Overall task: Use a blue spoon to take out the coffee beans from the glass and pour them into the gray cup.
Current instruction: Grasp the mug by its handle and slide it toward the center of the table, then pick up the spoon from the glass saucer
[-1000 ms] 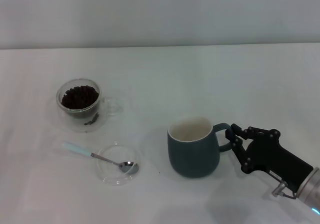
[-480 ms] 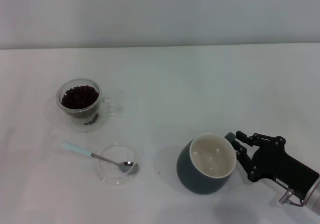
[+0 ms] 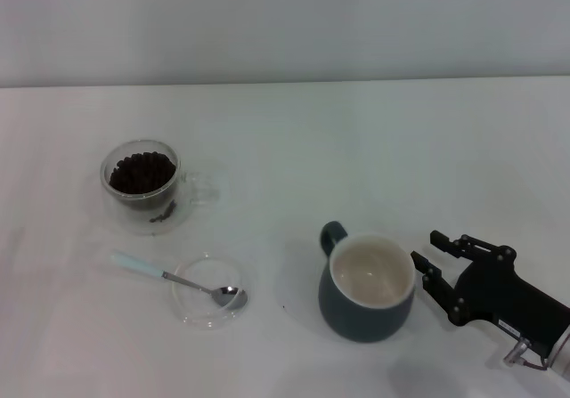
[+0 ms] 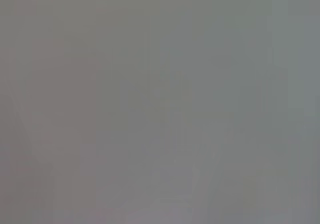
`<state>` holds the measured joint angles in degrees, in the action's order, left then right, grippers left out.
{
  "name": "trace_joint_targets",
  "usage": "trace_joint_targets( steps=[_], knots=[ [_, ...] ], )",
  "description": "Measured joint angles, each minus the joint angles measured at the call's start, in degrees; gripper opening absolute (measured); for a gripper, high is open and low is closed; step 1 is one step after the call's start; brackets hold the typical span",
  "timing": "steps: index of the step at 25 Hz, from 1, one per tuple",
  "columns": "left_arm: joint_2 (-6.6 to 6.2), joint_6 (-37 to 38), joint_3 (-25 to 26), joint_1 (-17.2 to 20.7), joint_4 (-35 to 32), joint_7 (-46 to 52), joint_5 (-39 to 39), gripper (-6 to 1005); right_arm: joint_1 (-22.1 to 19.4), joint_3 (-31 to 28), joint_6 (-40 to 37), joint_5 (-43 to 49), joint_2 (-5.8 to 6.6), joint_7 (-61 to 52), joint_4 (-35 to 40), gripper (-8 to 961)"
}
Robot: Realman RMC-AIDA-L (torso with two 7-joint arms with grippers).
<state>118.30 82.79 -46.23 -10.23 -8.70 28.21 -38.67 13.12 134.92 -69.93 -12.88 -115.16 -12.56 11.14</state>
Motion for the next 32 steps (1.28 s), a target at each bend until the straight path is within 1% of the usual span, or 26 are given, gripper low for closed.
trace_joint_targets(
  steps=[4, 11, 15, 18, 21, 22, 24, 26, 27, 28, 32],
  knots=[
    [0.0, 0.0, 0.0, 0.22, 0.0, 0.0, 0.01, 875, -0.36, -1.34, -0.2, -0.27, 0.1, -0.09, -0.66, 436],
    [0.15, 0.04, -0.27, 0.44, 0.29, -0.32, -0.07, 876, -1.66, -9.69, -1.21, -0.4, 0.12, 0.13, -1.62, 447],
    [0.19, 0.25, -0.34, 0.96, 0.43, -0.72, -2.2, 876, -1.79, -13.86, -2.76, -0.4, 0.11, 0.2, -1.97, 454],
    [0.39, 0.42, -0.35, 1.05, 0.59, 0.2, -4.77, 874, -1.69, -15.48, -3.15, -0.41, 0.05, 0.21, -1.88, 455],
    [0.53, 0.45, -1.54, 0.8, 0.7, 3.93, -8.06, 873, -1.17, -15.69, -3.18, -0.4, 0.03, 0.23, -1.59, 455],
    [0.53, 0.45, -1.54, 0.8, 0.7, 3.93, -8.06, 872, -0.93, -15.73, -3.19, -0.4, 0.03, 0.23, -1.55, 455],
    [0.52, 0.91, -5.54, 0.5, 0.71, 11.23, -9.16, 871, -0.6, -15.79, -3.2, -0.4, 0.03, 0.24, -1.51, 455],
    [0.5, 1.07, -6.38, 0.45, 0.68, 12.98, -9.18, 870, -0.36, -15.84, -3.2, -0.4, 0.03, 0.25, -1.5, 455],
    [0.41, 1.71, -7.49, 0.38, 0.6, 16.55, -9.24, 869, -0.28, -15.85, -3.2, -0.4, 0.03, 0.25, -1.49, 455],
    [0.28, 2.88, -8.88, 0.38, 0.48, 23.1, -9.39, 868, -0.24, -15.86, -3.2, -0.39, 0.03, 0.26, -1.49, 455],
    [-0.04, 3.43, -10.99, 0.23, 0.37, 33.9, -9.68, 866, -0.2, -15.89, -3.2, -0.39, 0.03, 0.26, -1.5, 455]
  ],
)
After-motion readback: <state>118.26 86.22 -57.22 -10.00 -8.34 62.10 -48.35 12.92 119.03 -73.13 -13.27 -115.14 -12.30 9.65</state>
